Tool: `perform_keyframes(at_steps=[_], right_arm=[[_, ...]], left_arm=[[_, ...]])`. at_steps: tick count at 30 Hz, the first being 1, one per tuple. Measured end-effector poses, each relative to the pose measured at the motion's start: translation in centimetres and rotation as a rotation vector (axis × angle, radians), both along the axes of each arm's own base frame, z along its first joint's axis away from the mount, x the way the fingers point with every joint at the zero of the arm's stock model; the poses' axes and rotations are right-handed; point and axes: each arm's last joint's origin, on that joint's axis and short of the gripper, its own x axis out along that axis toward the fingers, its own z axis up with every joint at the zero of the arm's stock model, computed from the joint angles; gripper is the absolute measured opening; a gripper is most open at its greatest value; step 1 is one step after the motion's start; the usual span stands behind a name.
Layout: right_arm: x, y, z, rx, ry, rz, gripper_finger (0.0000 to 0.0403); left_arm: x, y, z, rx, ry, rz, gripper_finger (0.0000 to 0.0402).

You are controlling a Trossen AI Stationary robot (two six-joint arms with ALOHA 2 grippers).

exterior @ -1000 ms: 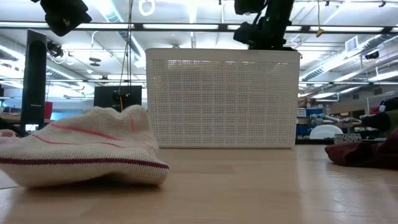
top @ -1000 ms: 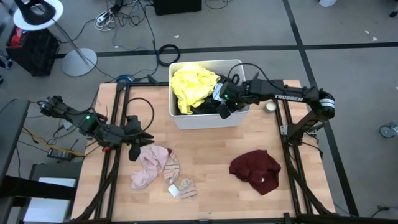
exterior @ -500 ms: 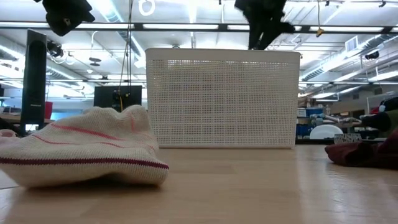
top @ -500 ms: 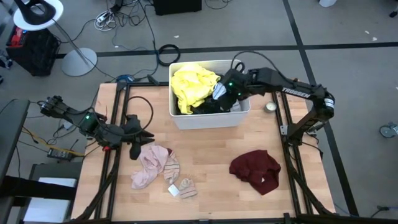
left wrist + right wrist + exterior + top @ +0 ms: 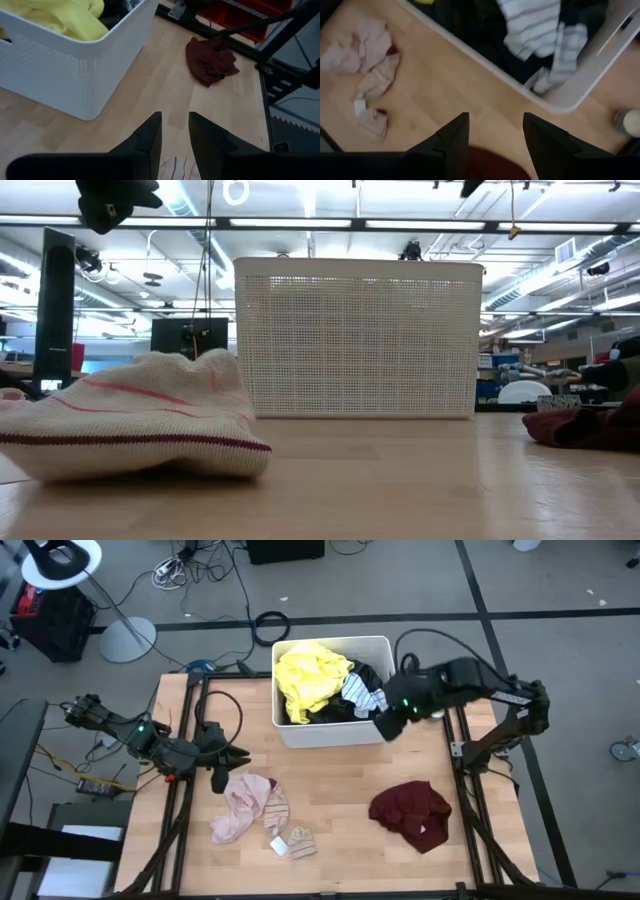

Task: Sort clothes
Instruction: Put the pink underwear into the white laundry bin

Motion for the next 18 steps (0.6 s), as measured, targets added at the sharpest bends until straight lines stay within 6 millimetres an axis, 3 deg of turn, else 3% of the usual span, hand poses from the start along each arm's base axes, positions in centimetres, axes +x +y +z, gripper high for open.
perform_keyframes(at_steps=[8, 18], right_arm=[[-0.3, 5.4, -2.3, -0.015, 0.043, 0.024, 0.0188], [-0.5, 9.3, -6.4, 0.024, 0.104, -0.040, 0.0189]], left_arm=[[0.0, 0.0, 0.1, 0.006, -0.014, 0.018, 0.0101], [0.1, 0.1, 0.2, 0.008, -0.029, 0.055, 0.0102]])
